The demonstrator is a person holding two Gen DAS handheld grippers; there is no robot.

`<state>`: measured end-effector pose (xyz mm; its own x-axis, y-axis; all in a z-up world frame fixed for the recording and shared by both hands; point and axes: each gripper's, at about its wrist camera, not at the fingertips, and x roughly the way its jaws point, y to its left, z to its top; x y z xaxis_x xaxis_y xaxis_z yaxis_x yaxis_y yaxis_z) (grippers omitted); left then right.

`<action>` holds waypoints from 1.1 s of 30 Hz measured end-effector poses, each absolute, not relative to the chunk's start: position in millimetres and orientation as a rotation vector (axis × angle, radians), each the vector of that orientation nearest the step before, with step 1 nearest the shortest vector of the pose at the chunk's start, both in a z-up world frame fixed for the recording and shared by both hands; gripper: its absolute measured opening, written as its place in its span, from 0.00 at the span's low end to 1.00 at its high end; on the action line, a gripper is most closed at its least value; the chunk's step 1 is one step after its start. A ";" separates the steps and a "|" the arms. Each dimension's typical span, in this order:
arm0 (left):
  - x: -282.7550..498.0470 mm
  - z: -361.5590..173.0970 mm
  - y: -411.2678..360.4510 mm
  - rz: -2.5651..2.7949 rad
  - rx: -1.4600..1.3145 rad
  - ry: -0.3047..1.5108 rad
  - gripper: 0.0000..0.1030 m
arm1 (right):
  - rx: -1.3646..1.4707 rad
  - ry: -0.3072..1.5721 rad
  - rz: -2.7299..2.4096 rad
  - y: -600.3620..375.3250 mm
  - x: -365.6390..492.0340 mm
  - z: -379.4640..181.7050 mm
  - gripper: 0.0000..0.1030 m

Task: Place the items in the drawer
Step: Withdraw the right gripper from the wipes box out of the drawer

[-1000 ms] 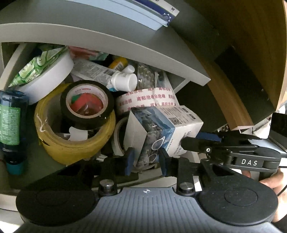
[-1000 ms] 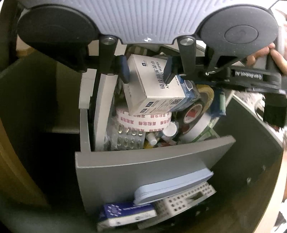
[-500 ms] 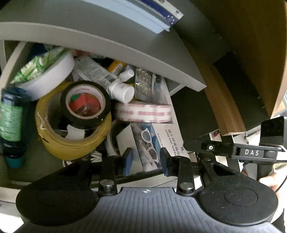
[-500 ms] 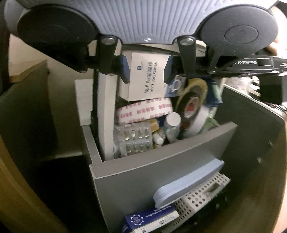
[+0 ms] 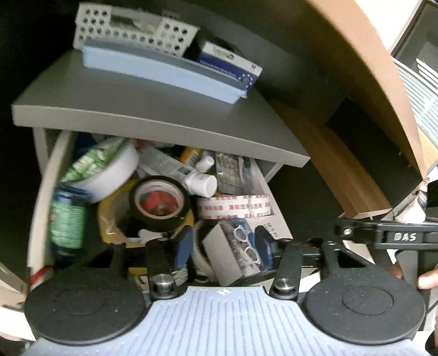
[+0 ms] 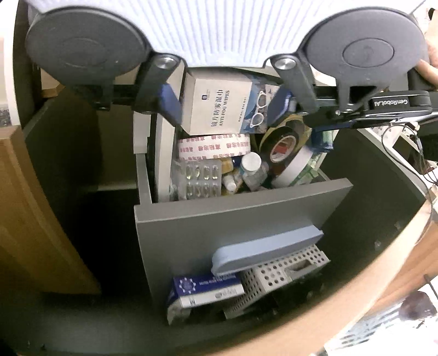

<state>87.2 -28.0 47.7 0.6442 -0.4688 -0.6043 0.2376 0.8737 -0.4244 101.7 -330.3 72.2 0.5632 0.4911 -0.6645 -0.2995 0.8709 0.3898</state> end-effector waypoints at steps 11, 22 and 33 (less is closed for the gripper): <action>38.4 61.4 -11.5 -0.340 -0.250 0.659 0.75 | 0.213 0.778 0.472 -311.1 56.6 80.6 0.91; 9.8 45.4 2.7 -0.219 -0.246 0.643 0.98 | 0.164 0.674 0.389 -301.8 18.6 67.5 0.98; -3.7 25.6 -2.7 -0.176 -0.160 0.663 1.00 | 0.219 0.703 0.352 -295.3 -1.2 41.0 0.99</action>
<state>-3.7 -2.7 25.6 0.7745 -0.2121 -0.5959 0.1106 0.9730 -0.2026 -1.2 -295.3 41.0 0.7073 0.3873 -0.5913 -0.2418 0.9186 0.3125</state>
